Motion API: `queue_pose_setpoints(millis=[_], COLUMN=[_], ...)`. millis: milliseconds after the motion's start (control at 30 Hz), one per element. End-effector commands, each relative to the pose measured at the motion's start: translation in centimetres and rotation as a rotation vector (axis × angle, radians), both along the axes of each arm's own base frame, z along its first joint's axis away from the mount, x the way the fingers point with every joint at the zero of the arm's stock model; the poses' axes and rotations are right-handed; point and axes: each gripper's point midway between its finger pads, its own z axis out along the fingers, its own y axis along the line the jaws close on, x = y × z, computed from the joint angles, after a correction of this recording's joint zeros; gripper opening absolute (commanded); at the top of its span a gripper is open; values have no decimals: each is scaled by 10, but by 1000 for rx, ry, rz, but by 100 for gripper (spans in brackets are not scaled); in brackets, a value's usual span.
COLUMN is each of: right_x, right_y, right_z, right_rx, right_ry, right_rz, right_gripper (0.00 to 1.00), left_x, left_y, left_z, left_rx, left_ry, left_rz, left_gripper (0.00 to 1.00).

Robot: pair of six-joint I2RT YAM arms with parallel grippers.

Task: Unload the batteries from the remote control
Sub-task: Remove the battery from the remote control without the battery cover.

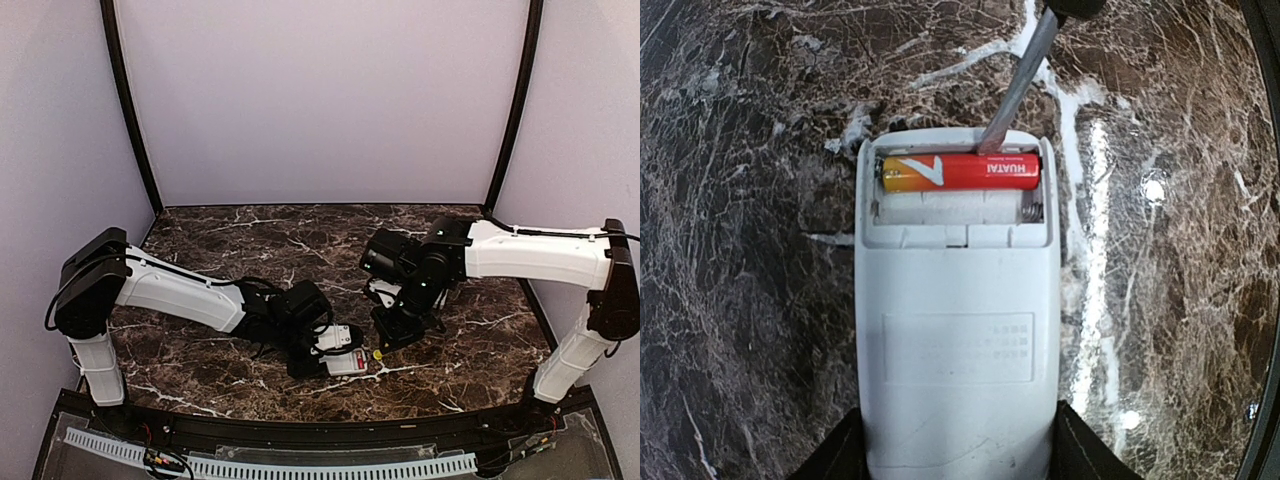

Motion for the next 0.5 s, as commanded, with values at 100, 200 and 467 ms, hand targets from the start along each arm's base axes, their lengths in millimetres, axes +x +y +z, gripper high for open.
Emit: queue_pose_setpoints(millis=[100,200,467], right_x=[-4,-5,2], right_y=[1,7,14], right_z=[-22,-25,-29], right_rx=[-74,-37,101], right_ry=[22,25,42], right_rz=[-22,-30,-78], right_gripper=[0,0,0], left_x=[0,0,0], left_y=[-3,-3,-3], left_z=[5,5,4], left_rx=[-10,-10,-9], left_ry=[11,11,11], left_rz=[-15,-16,-17], left_gripper=[37,37,37])
